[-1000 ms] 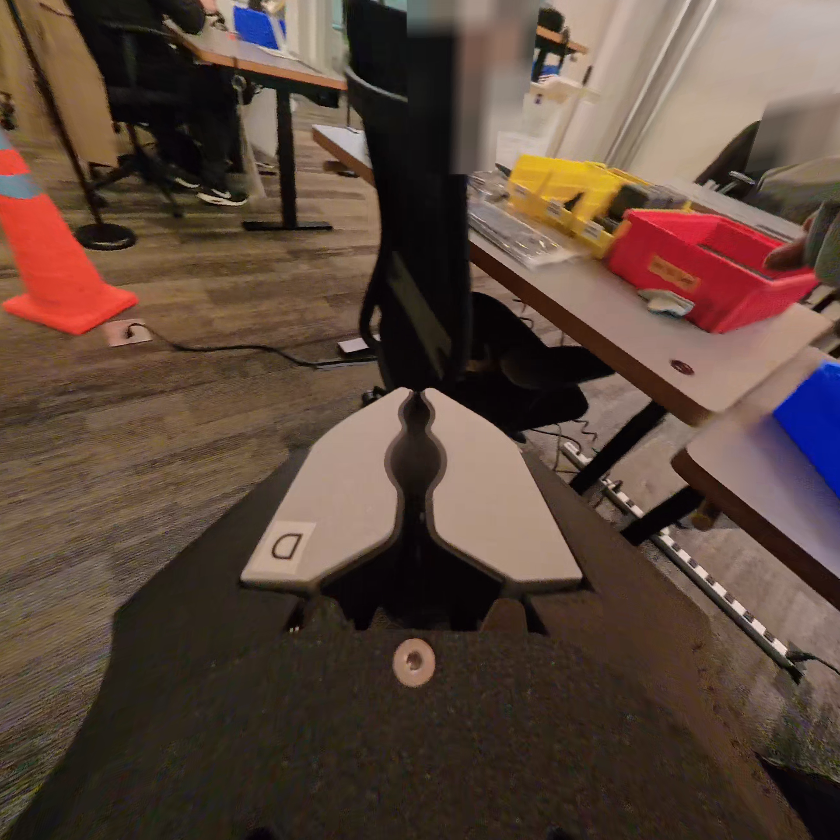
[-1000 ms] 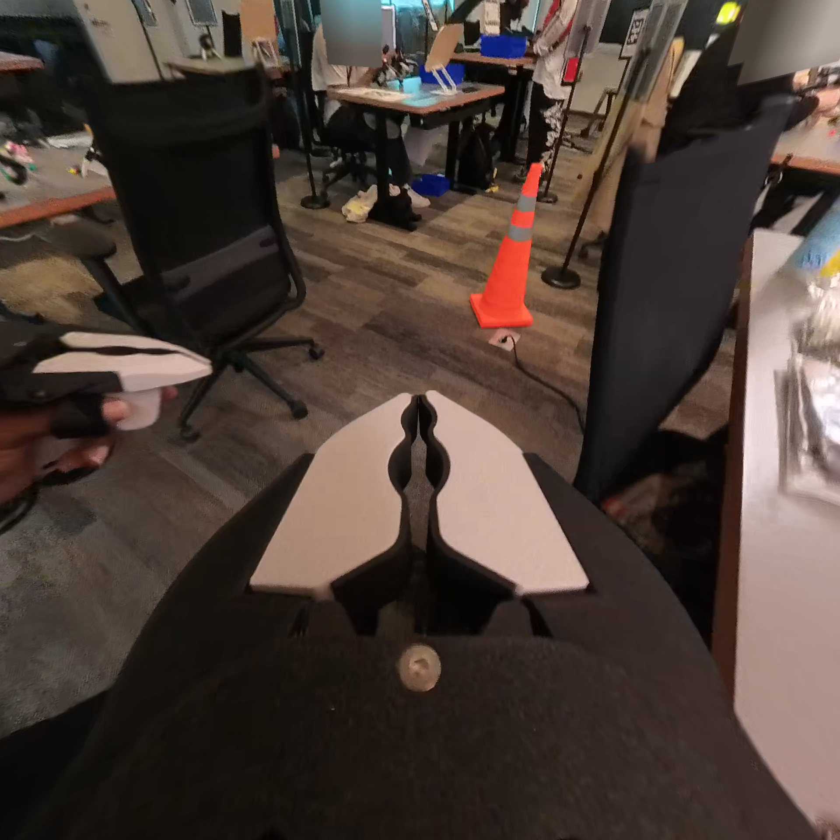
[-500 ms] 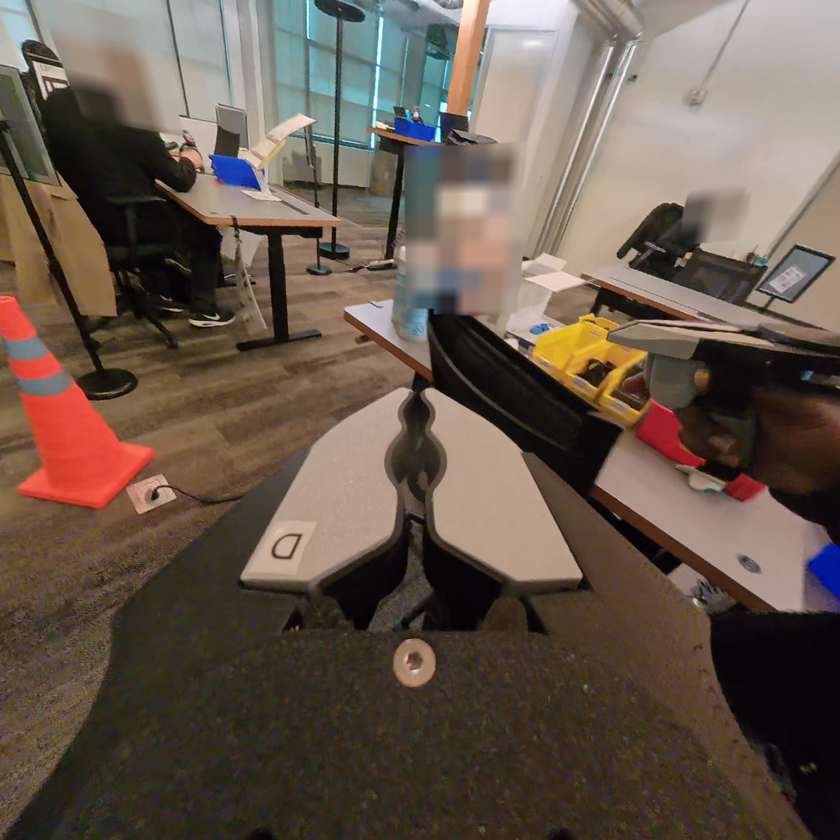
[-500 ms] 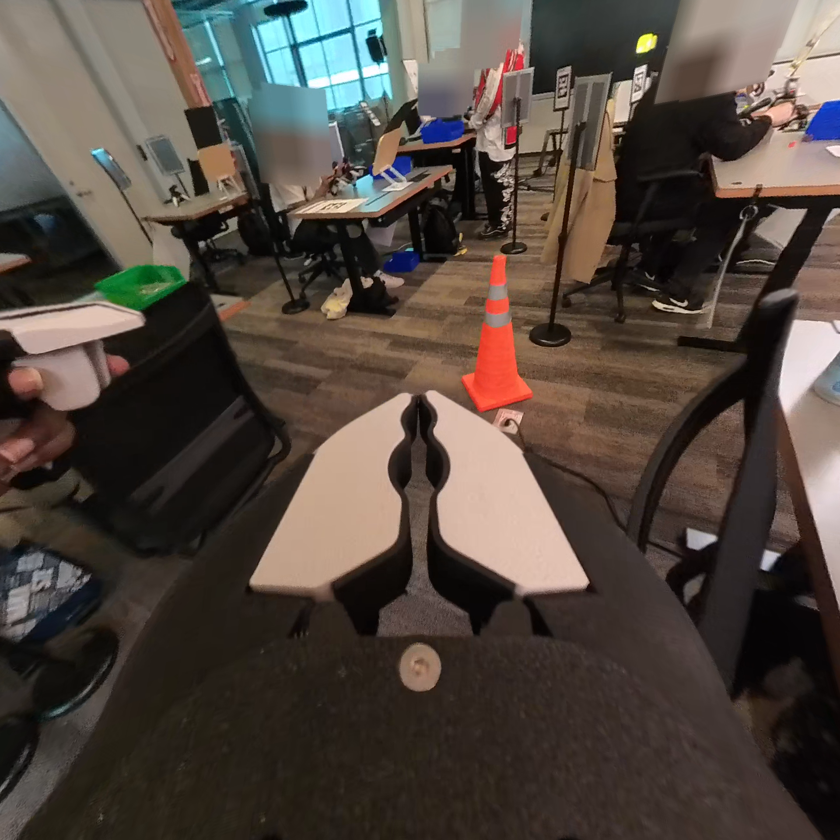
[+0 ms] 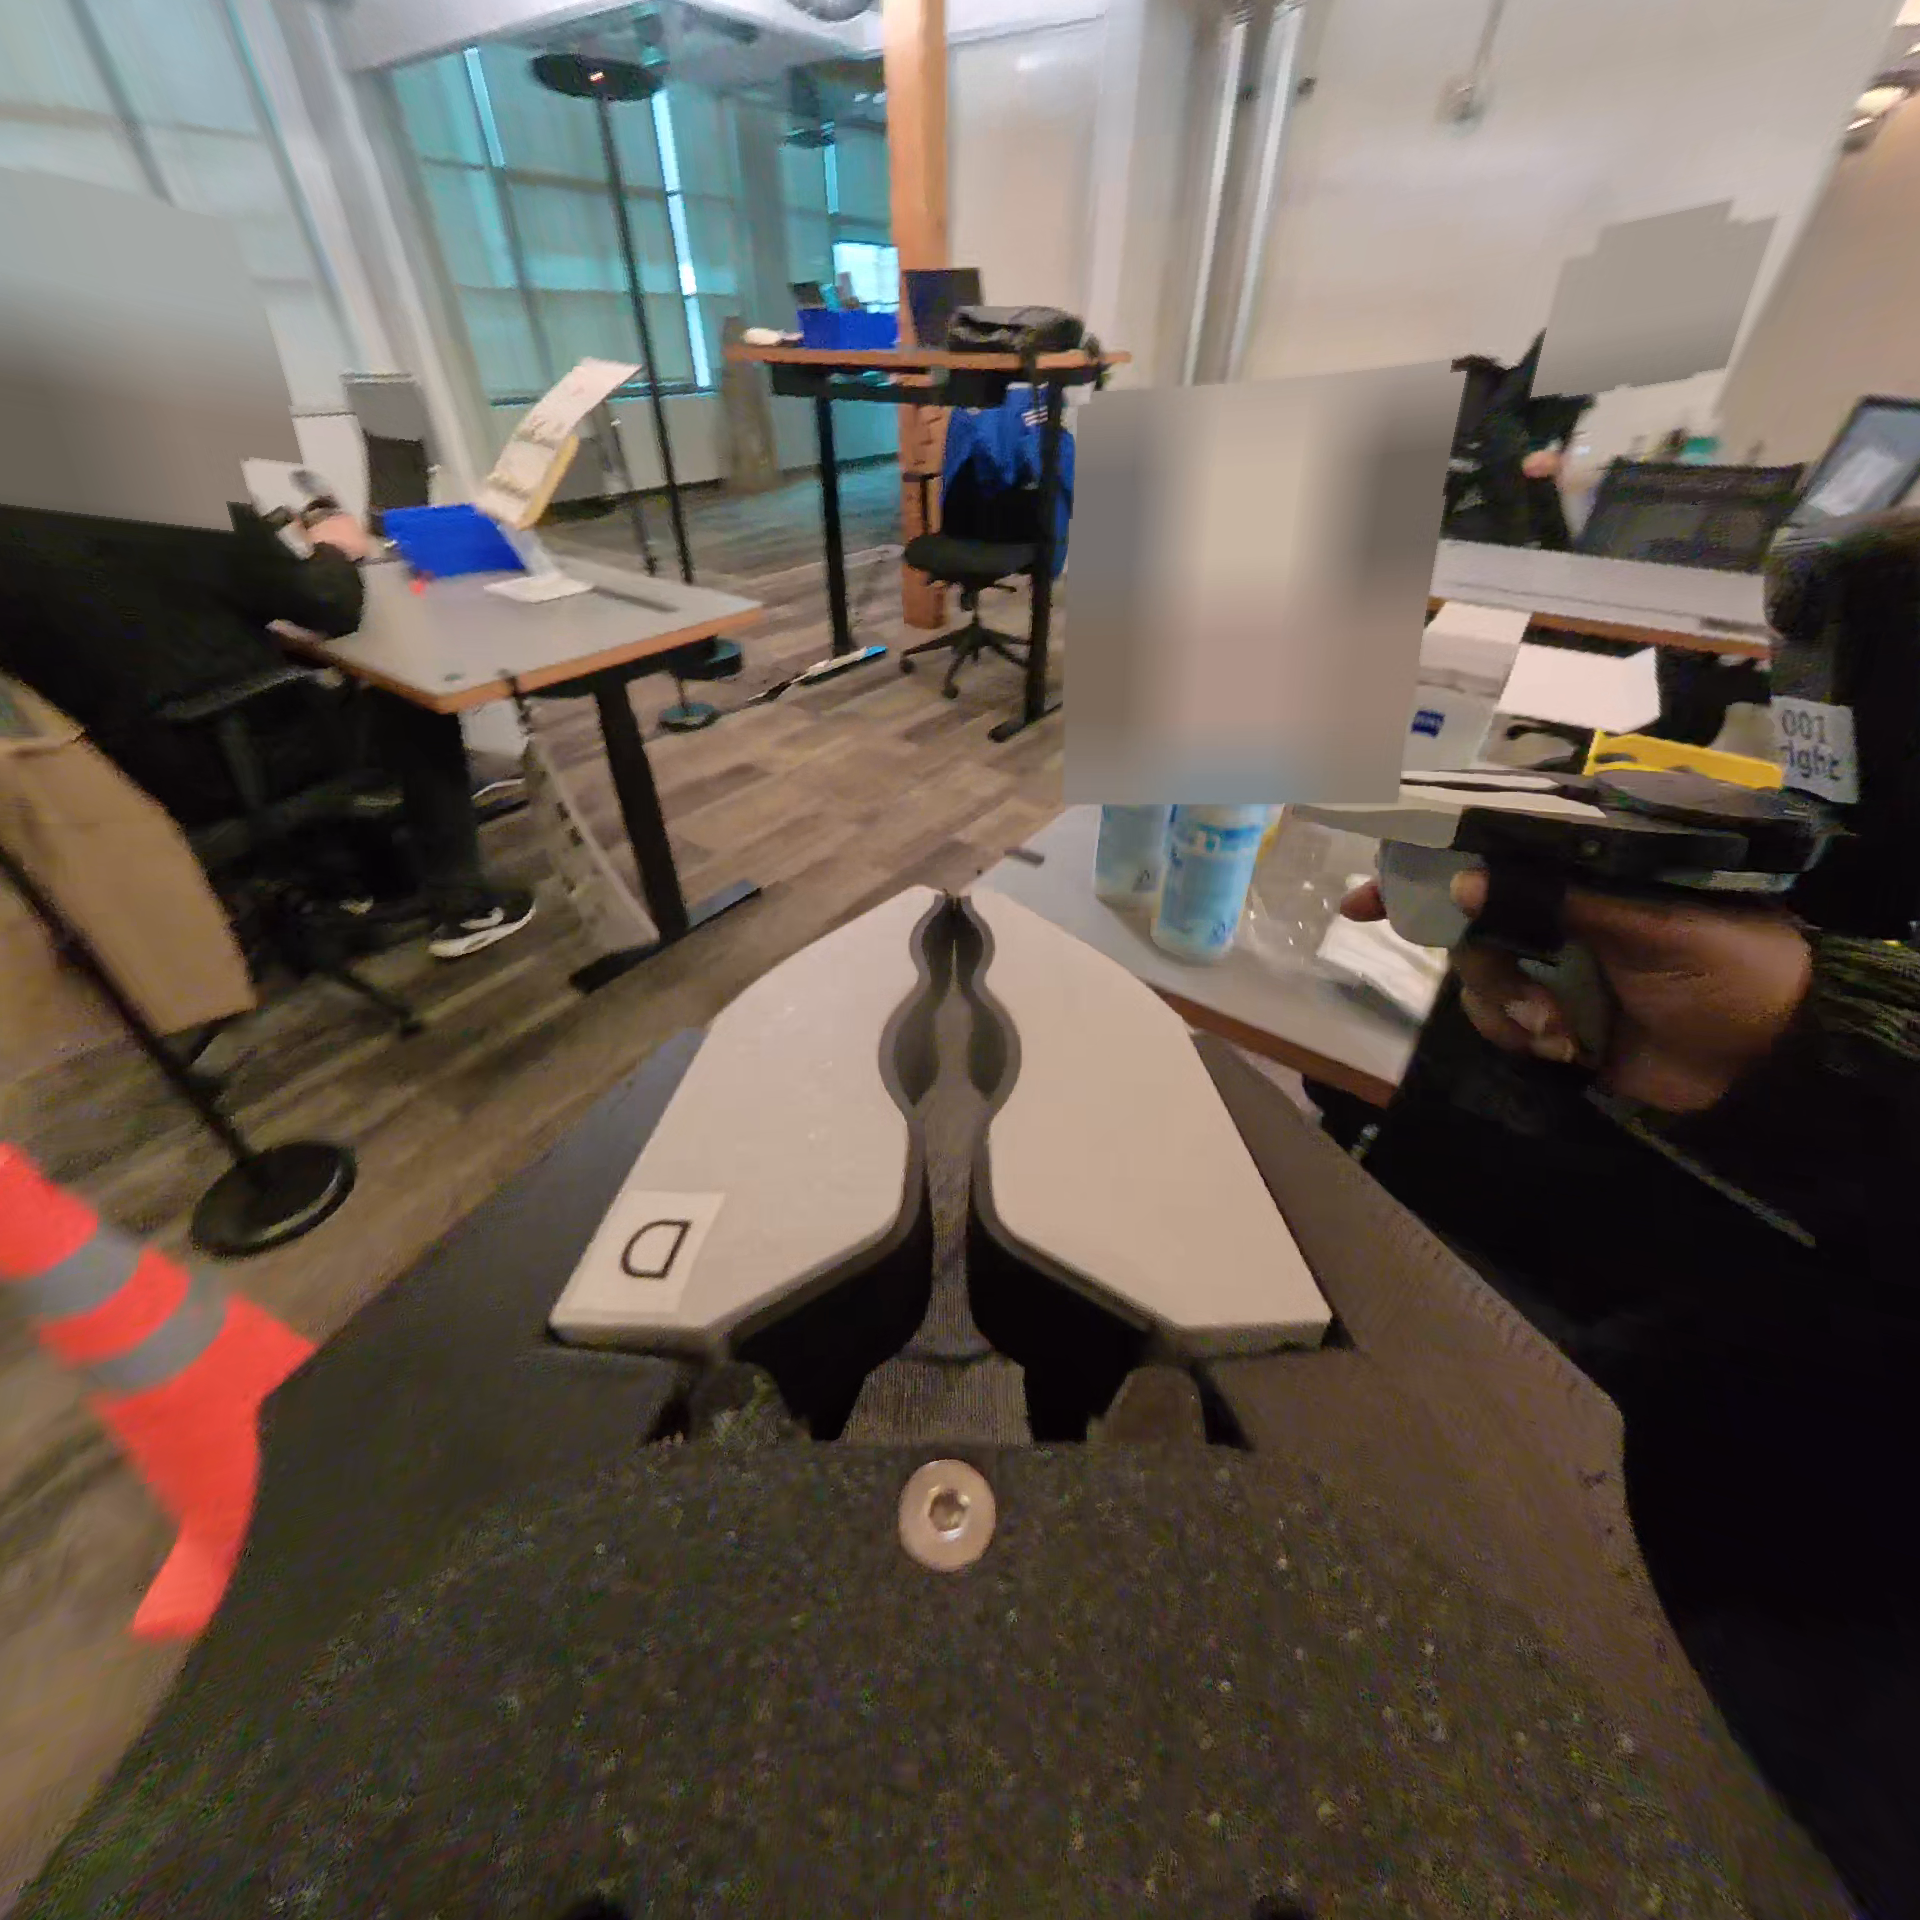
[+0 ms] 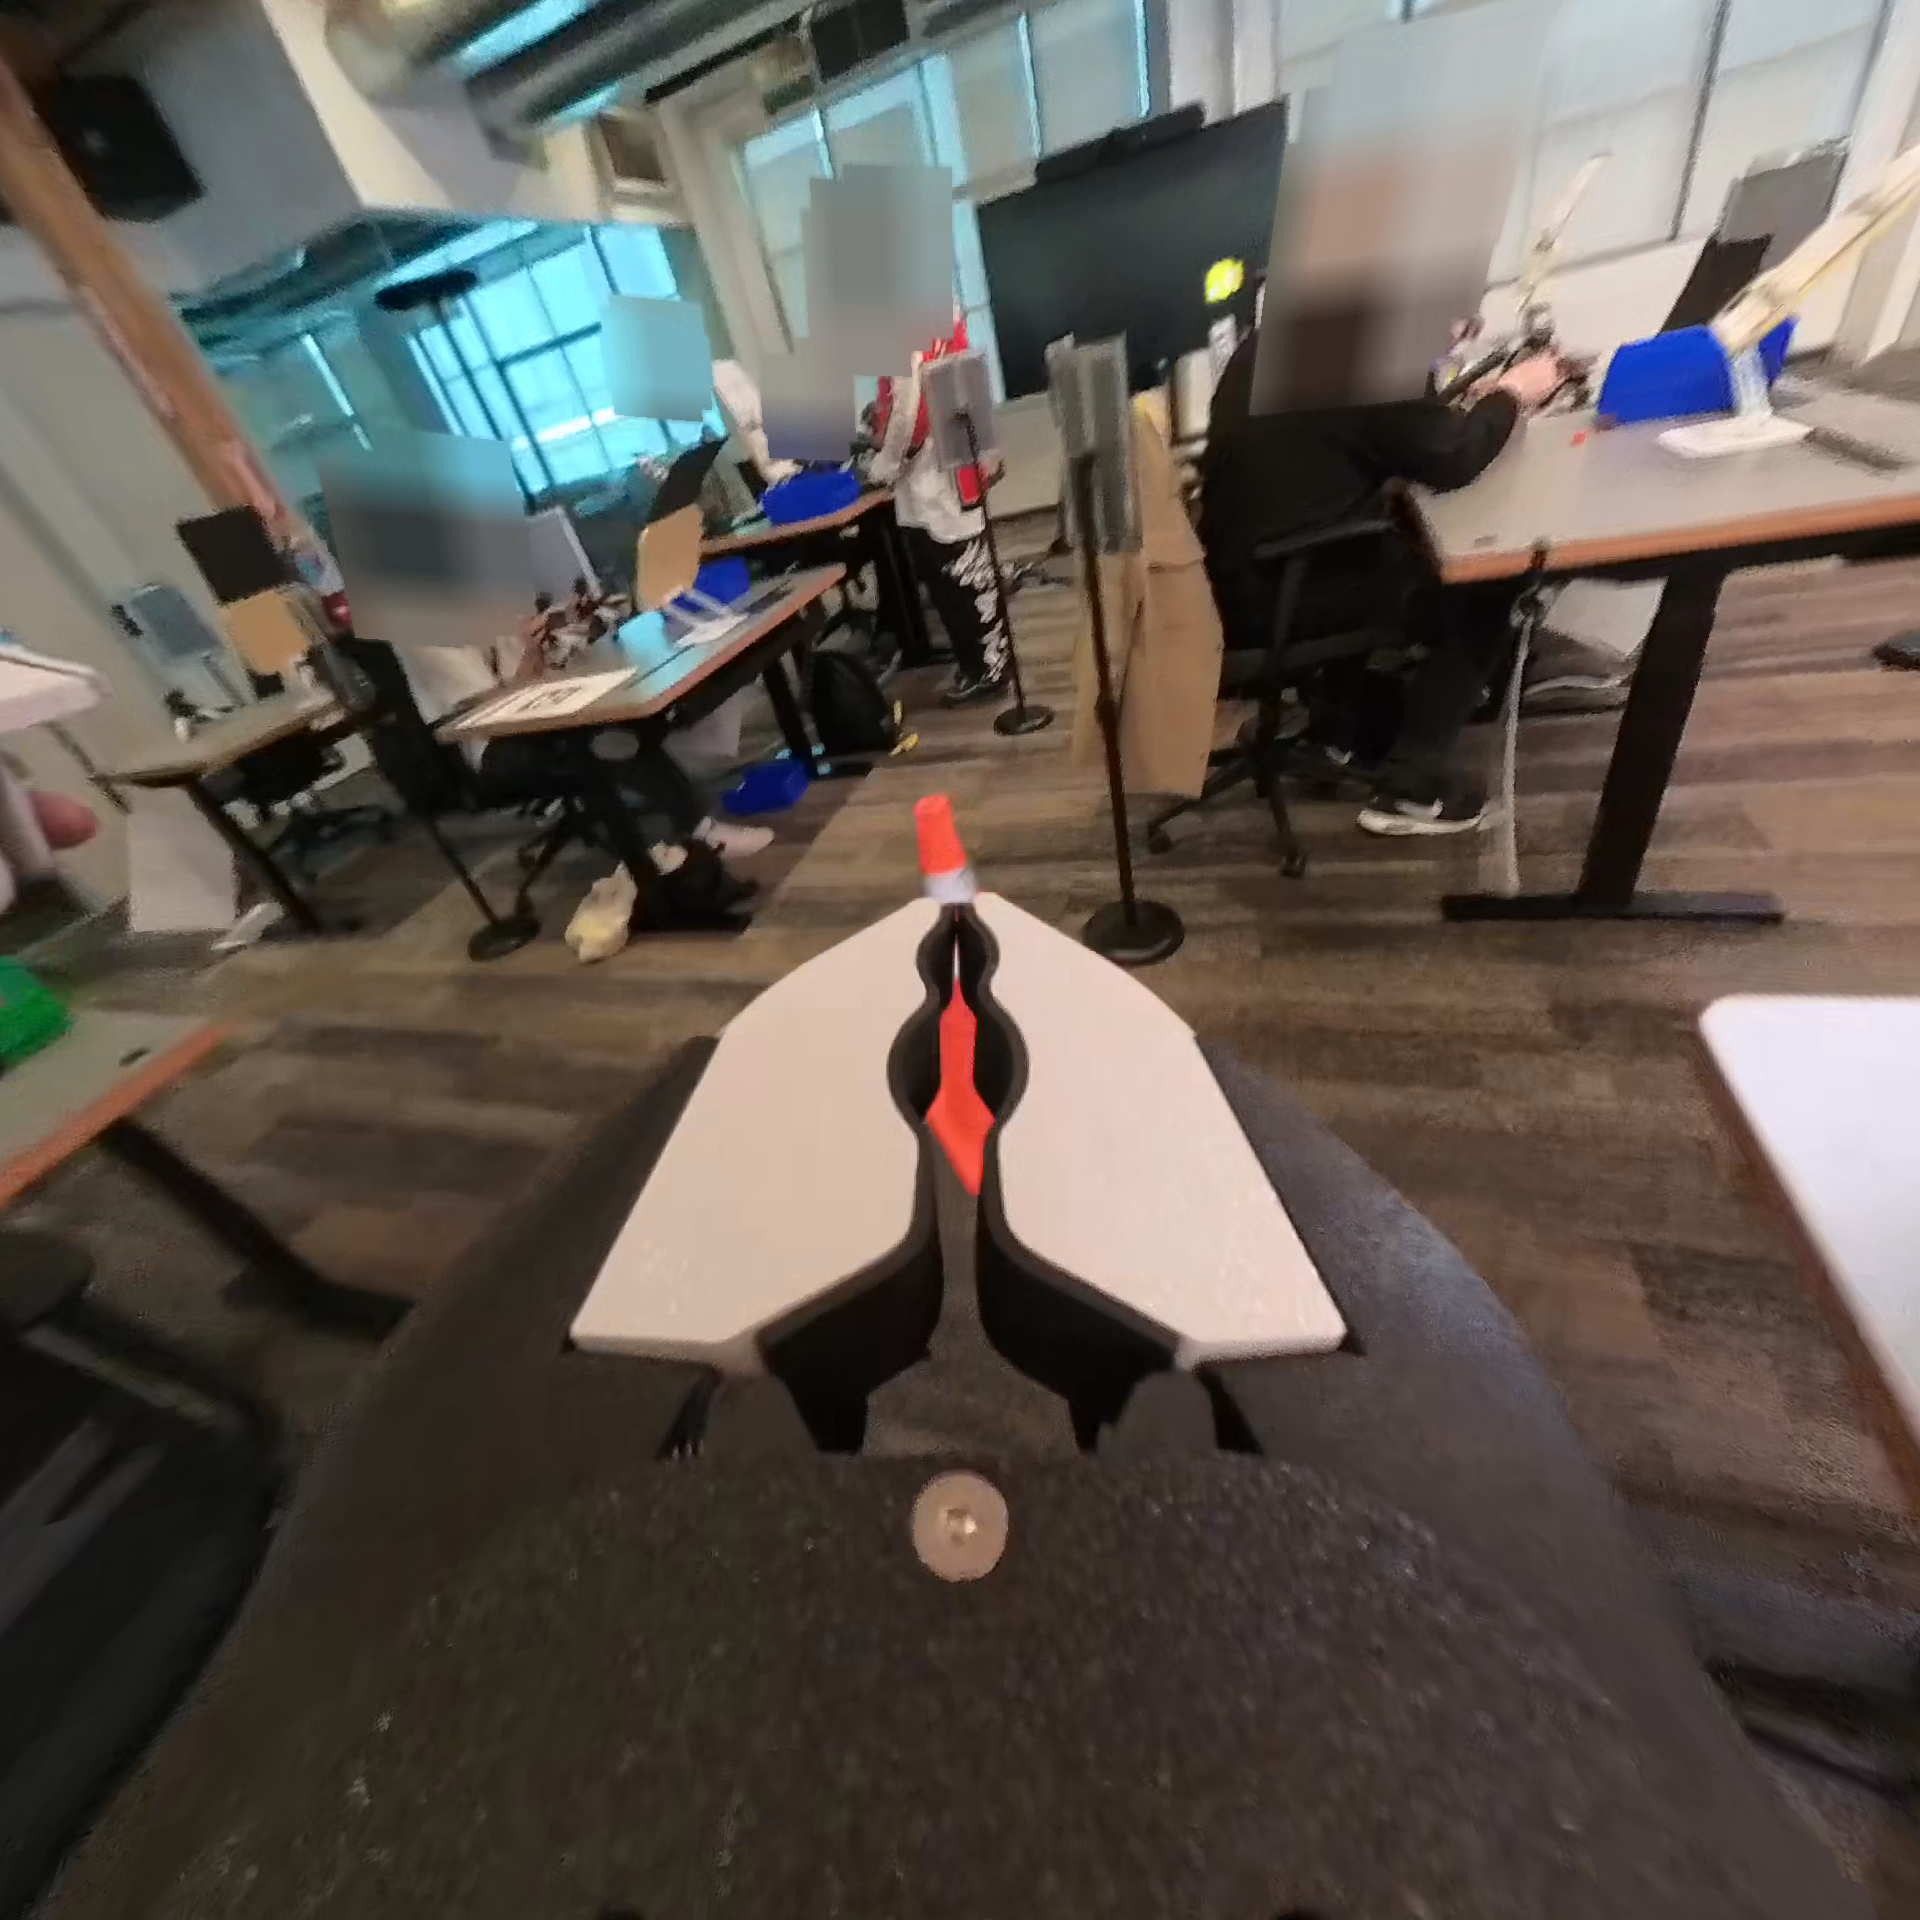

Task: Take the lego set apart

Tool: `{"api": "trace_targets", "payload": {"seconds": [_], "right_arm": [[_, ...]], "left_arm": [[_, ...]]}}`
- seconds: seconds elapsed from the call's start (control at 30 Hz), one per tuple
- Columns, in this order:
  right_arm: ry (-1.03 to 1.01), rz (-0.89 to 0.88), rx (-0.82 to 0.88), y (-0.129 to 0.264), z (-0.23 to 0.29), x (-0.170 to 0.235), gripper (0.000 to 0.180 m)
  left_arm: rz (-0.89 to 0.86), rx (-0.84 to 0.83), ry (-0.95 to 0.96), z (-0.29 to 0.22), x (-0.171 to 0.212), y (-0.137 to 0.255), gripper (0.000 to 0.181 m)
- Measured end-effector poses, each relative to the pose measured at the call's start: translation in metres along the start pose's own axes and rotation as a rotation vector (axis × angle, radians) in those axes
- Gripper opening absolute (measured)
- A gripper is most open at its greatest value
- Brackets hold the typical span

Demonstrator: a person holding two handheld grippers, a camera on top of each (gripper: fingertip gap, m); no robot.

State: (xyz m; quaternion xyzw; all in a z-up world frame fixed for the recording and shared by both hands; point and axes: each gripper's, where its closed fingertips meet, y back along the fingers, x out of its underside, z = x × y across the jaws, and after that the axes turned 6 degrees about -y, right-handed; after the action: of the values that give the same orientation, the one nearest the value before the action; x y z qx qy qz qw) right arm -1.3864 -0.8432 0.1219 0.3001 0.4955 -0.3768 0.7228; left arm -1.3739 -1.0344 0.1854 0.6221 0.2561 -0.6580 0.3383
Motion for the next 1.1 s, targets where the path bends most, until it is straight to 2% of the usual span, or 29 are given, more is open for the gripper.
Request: {"api": "trace_targets", "payload": {"seconds": [0.1,0.23,0.4,0.53,0.7,0.83,0.97,1.03,1.1], "right_arm": [[0.059,-0.022,0.050,-0.068,-0.048,-0.042,0.000],[0.022,-0.013,0.130,-0.150,-0.124,-0.065,0.000],[0.032,-0.083,0.389,-0.251,-0.255,-0.077,0.000],[-0.060,-0.103,0.611,-0.313,-0.363,-0.107,0.000],[-0.099,-0.071,0.813,-0.347,-0.476,-0.151,0.000],[-0.215,-0.143,0.926,-0.364,-0.580,-0.155,0.000],[-0.207,-0.190,1.041,-0.381,-0.719,-0.161,0.000],[-0.255,-0.233,1.070,-0.384,-0.795,-0.183,0.000],[-0.297,-0.303,1.048,-0.381,-0.861,-0.223,0.000]], "left_arm": [[-0.024,0.067,-0.006,0.067,-0.011,-0.092,0.000],[-0.029,0.234,0.019,0.134,-0.003,-0.238,0.000],[0.013,0.508,-0.088,0.188,0.030,-0.423,0.000],[0.093,0.795,-0.047,0.205,0.032,-0.565,0.000],[0.175,1.045,-0.091,0.197,0.022,-0.740,0.000],[0.178,1.143,-0.150,0.173,0.030,-0.873,0.000],[0.133,1.177,-0.176,0.145,0.037,-1.008,0.000],[0.181,1.182,-0.149,0.133,0.034,-1.078,0.000],[0.189,1.232,-0.074,0.109,0.010,-1.149,0.000]]}}
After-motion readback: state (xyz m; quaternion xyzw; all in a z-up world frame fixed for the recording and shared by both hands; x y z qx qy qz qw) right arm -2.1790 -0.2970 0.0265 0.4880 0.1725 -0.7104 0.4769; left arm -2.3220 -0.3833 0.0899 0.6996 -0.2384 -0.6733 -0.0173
